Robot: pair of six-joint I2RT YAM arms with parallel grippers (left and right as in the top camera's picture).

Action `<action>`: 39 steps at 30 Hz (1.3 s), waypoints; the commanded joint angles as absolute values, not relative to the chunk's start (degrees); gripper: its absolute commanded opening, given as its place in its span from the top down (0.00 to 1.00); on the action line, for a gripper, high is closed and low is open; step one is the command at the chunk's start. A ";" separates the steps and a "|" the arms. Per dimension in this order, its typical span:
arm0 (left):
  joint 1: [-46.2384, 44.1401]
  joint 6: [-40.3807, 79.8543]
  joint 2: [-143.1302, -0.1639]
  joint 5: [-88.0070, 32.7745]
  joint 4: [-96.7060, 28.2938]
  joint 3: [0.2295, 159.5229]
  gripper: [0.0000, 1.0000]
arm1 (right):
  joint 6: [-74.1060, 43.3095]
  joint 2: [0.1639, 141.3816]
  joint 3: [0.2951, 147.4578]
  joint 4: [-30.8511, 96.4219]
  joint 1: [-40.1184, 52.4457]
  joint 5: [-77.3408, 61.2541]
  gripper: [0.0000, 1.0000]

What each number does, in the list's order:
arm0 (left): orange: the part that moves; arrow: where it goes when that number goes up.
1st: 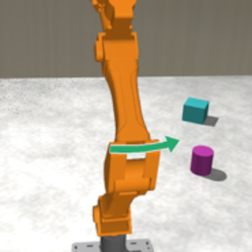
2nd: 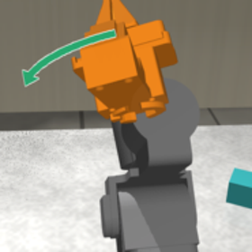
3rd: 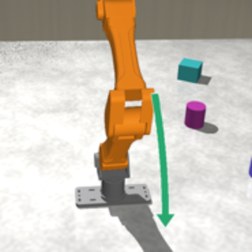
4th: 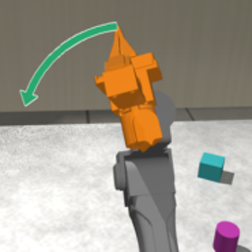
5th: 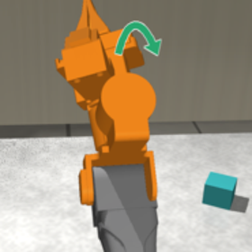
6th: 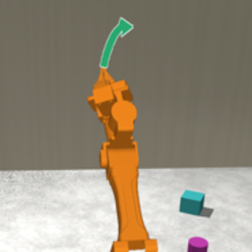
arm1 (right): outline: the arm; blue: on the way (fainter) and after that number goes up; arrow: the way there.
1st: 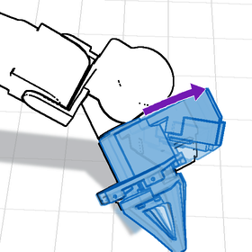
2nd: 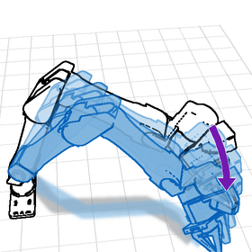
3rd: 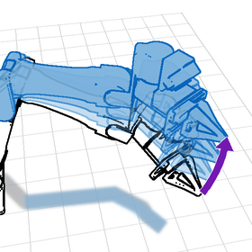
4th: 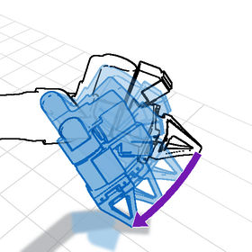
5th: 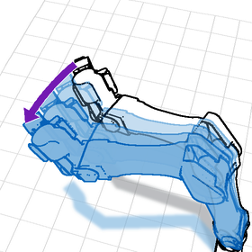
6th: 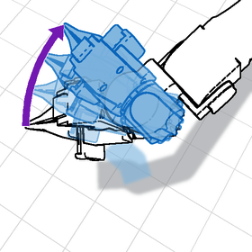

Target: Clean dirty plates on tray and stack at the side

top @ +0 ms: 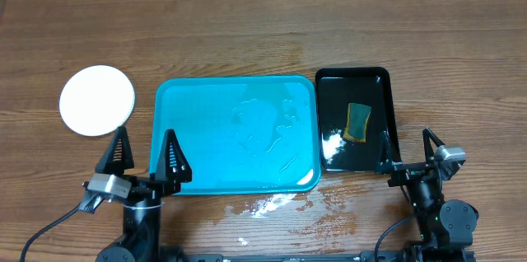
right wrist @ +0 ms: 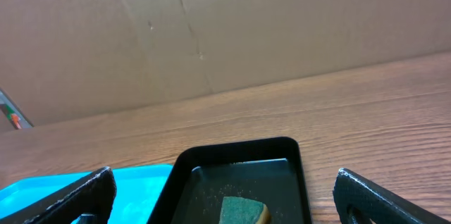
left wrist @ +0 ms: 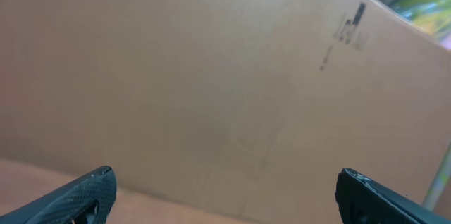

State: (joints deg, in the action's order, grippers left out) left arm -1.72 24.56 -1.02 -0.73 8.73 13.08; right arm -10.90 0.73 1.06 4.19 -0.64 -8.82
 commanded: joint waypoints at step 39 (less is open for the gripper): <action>-0.30 8.56 -0.25 0.03 -4.45 0.27 0.00 | -10.85 0.34 0.47 3.92 -0.38 -9.08 0.00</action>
